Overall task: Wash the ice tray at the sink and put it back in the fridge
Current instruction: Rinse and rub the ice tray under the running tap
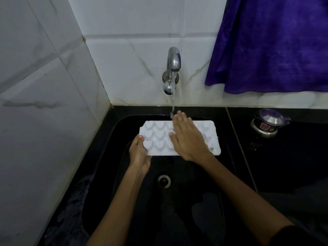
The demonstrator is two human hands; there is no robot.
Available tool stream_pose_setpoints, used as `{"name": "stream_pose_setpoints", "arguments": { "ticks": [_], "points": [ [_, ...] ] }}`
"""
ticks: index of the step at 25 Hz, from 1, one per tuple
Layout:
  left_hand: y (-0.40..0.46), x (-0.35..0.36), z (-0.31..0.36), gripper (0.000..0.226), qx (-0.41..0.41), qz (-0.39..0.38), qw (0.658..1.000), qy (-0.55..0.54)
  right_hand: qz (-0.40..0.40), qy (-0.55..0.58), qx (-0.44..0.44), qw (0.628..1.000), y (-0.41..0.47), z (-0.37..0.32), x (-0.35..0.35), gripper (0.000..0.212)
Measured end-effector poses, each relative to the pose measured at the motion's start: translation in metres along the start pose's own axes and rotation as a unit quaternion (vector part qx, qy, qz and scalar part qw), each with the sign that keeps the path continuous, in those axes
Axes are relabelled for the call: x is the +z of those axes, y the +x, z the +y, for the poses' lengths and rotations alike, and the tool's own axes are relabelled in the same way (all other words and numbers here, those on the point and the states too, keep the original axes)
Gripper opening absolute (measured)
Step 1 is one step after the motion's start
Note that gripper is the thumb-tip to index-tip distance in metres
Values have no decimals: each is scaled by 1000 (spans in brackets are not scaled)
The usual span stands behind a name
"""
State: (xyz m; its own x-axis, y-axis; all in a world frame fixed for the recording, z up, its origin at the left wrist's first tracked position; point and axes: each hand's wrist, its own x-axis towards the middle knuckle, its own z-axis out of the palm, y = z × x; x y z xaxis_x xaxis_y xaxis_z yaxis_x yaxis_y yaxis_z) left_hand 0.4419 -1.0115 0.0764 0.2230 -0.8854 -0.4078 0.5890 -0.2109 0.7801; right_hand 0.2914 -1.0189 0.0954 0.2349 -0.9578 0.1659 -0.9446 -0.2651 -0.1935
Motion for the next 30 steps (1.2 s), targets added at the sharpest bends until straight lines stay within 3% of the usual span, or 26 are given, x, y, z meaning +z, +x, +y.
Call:
{"name": "stream_pose_setpoints", "arguments": {
  "ticks": [4,6,9,10,13,16,18,21,23,27,28,30],
  "points": [
    [4,1,1,31,19,5,1000,-15,-11,-11,-163,987,-24,-17,15,58],
    [7,-8,2,29,23,15,1000,-15,-3,-1,-134,991,-28,-1,14,59],
    [3,-4,-5,24,5,-3,1000,6,-15,-15,-21,1000,-4,4,8,60],
    [1,0,-9,24,0,-9,1000,10,-10,-27,-24,999,6,-5,6,60],
    [0,6,-12,27,-12,-23,1000,1,3,-32,-147,989,10,-44,15,56],
    [6,-9,-6,30,-13,-19,999,-22,-27,-27,-247,968,-12,-37,21,54],
    [7,-17,-4,31,-10,-17,998,-52,-28,-23,-227,973,-19,-21,21,54],
    [-3,-6,-11,27,-16,-44,999,-25,-19,-47,-87,995,2,-21,16,56],
    [-10,1,-14,24,-18,-58,998,-15,6,-59,-103,993,12,-38,13,54],
    [-12,-13,-1,30,-9,-49,999,-22,-27,-19,-263,964,-25,-37,16,50],
    [-13,-19,2,31,-3,-44,999,-30,-22,-18,-254,967,-37,-27,16,52],
    [-18,-30,6,29,5,-35,999,-38,16,-4,-140,990,-57,-7,15,55]
  ]
}}
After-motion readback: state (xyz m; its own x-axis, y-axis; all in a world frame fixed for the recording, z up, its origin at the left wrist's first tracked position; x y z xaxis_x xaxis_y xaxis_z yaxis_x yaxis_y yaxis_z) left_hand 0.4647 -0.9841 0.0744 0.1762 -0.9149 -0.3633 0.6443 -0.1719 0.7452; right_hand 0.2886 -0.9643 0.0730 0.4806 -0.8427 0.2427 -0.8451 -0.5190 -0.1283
